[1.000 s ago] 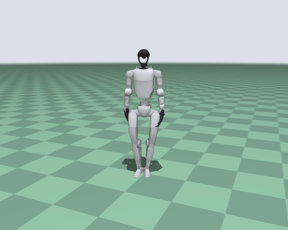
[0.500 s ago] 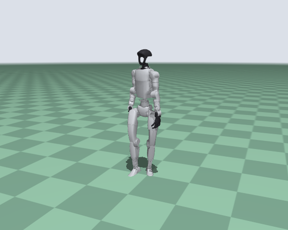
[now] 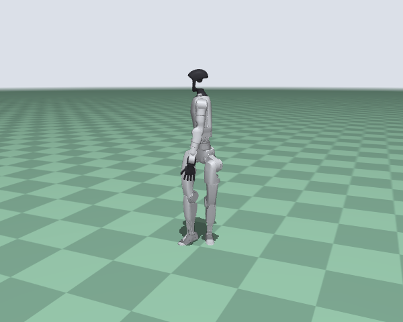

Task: In place motions

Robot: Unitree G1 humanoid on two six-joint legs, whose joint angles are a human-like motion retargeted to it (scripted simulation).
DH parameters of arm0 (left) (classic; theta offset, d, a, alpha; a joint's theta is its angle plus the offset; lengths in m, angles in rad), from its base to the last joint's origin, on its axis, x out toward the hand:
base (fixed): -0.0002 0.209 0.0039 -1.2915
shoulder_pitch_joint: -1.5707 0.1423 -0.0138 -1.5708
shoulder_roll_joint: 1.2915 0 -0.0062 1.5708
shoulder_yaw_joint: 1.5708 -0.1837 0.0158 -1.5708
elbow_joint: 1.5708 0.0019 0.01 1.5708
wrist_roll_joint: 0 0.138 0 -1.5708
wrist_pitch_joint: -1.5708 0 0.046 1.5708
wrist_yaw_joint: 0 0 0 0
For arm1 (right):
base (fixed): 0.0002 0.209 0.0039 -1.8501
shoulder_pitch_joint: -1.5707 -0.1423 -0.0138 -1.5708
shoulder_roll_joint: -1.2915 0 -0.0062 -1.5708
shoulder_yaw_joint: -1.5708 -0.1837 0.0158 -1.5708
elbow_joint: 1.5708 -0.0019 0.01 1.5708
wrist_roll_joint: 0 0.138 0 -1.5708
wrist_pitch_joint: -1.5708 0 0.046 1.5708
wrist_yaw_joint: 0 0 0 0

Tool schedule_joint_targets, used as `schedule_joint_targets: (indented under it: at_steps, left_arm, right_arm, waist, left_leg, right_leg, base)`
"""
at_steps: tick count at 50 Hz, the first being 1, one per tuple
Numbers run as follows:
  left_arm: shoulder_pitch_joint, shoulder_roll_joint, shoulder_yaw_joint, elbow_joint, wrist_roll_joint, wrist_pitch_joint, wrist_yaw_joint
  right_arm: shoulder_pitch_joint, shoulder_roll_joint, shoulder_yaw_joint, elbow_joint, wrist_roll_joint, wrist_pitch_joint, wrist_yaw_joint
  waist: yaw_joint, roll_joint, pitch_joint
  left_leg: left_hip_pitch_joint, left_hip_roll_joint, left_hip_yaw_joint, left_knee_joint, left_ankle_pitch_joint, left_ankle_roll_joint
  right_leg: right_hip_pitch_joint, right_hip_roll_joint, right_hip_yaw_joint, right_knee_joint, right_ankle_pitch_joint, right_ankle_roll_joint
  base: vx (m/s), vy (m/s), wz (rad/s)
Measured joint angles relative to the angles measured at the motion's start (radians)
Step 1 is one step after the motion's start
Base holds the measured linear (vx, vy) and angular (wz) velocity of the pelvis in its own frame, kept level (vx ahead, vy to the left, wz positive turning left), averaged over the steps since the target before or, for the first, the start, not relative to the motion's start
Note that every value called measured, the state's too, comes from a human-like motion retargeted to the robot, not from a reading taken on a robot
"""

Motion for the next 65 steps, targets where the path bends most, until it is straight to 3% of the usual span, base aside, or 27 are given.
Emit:
schedule_joint_targets:
  at_steps: [8, 15, 28, 38, 53, 59, 65]
  left_arm:
    - [0.03, -0.017, -0.005, 0.007, 0.029, -0.004, -0.013]
    - [0.057, -0.028, 0.012, 0.091, 0.044, 0.011, -0.021]
    - [0.099, 0.019, 0.033, 0.154, 0.037, 0.021, 0.005]
    - [0.151, 0.059, 0.102, 0.202, 0.015, 0.02, 0.045]
    - [0.316, 0.028, 0.323, 0.292, -0.105, 0.02, 0.088]
    - [0.267, 0.031, 0.285, 0.291, -0.086, 0.007, 0.086]
    - [0.202, 0.01, 0.232, 0.248, -0.099, -0.009, 0.087]
  right_arm:
    - [-0.013, 0.018, 0.042, 0.003, -0.091, 0.01, 0.055]
    - [-0.044, 0.039, 0.055, -0.02, -0.053, -0.007, 0.104]
    - [-0.067, -0.013, 0.078, -0.039, -0.077, -0.023, 0.135]
    - [-0.082, -0.031, 0.095, -0.056, -0.116, -0.028, 0.131]
    - [-0.145, 0.096, 0.281, -0.231, -0.158, -0.156, 0.261]
    - [-0.136, 0.09, 0.347, -0.246, -0.336, -0.19, 0.222]
    - [-0.11, 0.072, 0.339, -0.199, -0.423, -0.158, 0.185]
  waist:
    - [0.033, -0.013, -0.007]
    - [0.09, -0.036, -0.008]
    - [0.345, -0.108, -0.051]
    - [0.53, -0.183, -0.074]
    - [0.627, -0.248, -0.074]
    - [0.62, -0.258, -0.074]
    - [0.585, -0.254, -0.081]
  left_leg:
    - [-0.005, -0.006, -0.05, -0.002, 0.01, 0.011]
    - [-0.02, -0.016, -0.209, 0.012, 0.034, 0.044]
    - [-0.073, -0.112, -0.648, 0.041, 0.132, 0.115]
    - [-0.062, -0.206, -0.878, -0.002, 0.216, 0.119]
    - [-0.065, -0.248, -0.957, -0.019, 0.246, 0.103]
    - [-0.065, -0.248, -0.948, -0.018, 0.244, 0.104]
    - [-0.059, -0.232, -0.892, -0.017, 0.224, 0.107]
  right_leg:
    - [0.014, -0.007, -0.022, -0.001, -0.014, -0.025]
    - [0.068, -0.035, -0.1, -0.01, -0.04, -0.063]
    - [0.25, -0.134, -0.391, -0.068, -0.124, -0.089]
    - [0.342, -0.202, -0.619, -0.064, -0.19, -0.096]
    - [0.369, -0.23, -0.717, -0.074, -0.211, -0.092]
    - [0.367, -0.23, -0.715, -0.08, -0.204, -0.092]
    - [0.343, -0.227, -0.658, -0.076, -0.184, -0.091]
  base:
    - [0.02, -0.02, 0.31]
    - [0.07, -0.05, 1.15]
    - [0.19, -0.02, 1.77]
    - [0.13, 0.02, 1.51]
    - [0.0, -0.01, 0.39]
    - [-0.01, -0.01, 0.0]
    - [-0.04, -0.03, -0.57]
